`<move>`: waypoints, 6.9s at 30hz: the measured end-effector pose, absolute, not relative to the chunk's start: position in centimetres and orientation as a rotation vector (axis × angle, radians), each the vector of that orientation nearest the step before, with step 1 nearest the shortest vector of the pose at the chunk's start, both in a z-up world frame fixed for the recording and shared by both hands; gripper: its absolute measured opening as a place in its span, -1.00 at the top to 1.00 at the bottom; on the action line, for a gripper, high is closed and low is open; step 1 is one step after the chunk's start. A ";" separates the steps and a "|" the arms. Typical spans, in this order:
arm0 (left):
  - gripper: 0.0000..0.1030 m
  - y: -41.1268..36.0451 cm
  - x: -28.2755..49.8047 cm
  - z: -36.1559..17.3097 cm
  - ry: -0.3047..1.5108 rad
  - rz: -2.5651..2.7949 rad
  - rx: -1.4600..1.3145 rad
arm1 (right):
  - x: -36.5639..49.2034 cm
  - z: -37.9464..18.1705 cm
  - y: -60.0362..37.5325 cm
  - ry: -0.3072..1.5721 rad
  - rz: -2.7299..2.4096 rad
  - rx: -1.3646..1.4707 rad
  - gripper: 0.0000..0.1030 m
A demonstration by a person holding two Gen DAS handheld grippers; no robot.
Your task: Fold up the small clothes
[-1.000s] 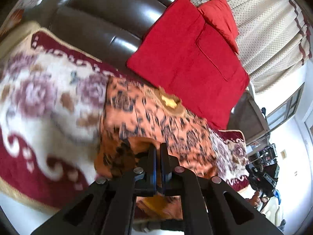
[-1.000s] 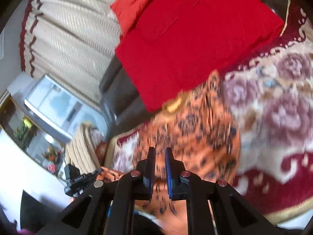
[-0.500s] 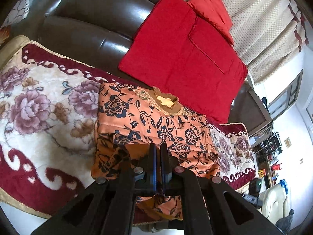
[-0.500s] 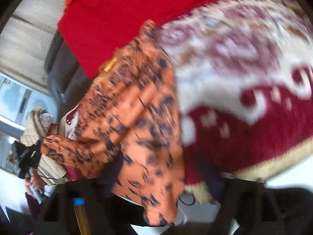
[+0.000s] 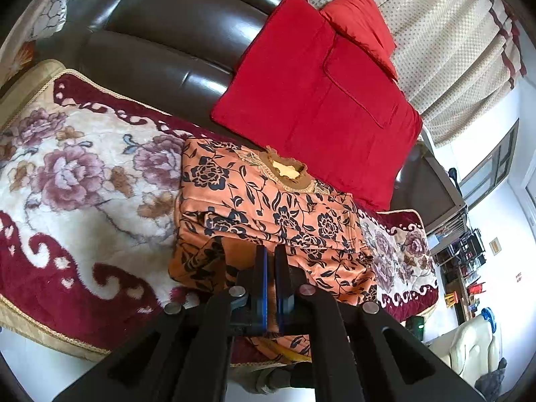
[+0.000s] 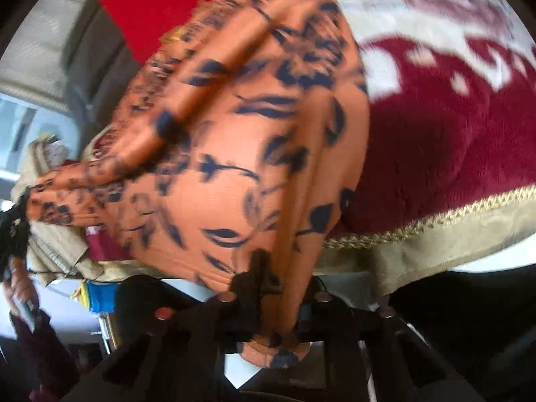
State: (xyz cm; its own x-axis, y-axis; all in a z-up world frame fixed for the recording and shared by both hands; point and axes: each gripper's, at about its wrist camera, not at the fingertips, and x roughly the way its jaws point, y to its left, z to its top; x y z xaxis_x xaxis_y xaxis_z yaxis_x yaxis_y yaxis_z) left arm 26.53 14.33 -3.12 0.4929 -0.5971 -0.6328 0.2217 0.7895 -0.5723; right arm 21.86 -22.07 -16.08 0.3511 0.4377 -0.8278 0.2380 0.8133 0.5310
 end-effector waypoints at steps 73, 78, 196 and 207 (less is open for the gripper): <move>0.84 11.2 45.5 -12.5 1.079 -0.522 -0.570 | 41.9 -9.1 -37.6 0.590 0.150 0.981 0.82; 0.76 10.3 49.1 -17.5 1.177 -0.432 -0.593 | 46.2 -16.7 -39.8 0.743 0.154 1.193 0.78; -0.04 8.2 47.5 -11.2 1.063 -0.344 -0.373 | 48.3 -8.0 -36.0 0.708 0.154 0.696 -0.23; -0.04 -4.0 52.5 -14.7 1.247 -0.459 -0.303 | 50.0 -12.6 -28.2 0.970 0.297 0.512 0.29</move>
